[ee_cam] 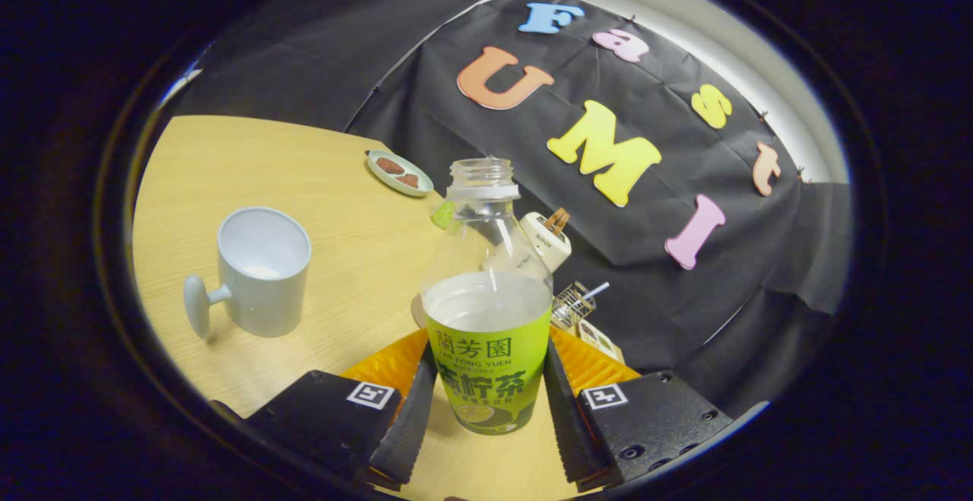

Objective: Take the bottle from table, then pour the juice into the cup, finally place the bottle on the coaster

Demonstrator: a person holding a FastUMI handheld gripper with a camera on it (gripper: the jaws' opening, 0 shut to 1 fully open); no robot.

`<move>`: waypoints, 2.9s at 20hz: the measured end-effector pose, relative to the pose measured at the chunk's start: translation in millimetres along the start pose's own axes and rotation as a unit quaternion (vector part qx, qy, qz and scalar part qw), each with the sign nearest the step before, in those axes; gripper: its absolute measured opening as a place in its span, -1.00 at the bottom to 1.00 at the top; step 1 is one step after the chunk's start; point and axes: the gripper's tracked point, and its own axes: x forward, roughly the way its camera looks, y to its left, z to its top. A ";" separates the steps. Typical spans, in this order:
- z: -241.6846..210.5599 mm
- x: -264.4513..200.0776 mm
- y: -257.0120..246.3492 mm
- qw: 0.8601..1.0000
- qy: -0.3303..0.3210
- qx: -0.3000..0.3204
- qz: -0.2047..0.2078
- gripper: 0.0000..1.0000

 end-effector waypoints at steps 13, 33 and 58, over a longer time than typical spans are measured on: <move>25.5 -2.2 4.3 0.963 -0.045 -0.246 -0.096 0.51; 58.5 -17.7 11.4 0.886 -0.070 -0.436 -0.141 0.50; 90.5 -29.9 -6.2 0.854 -0.076 -0.484 -0.176 0.51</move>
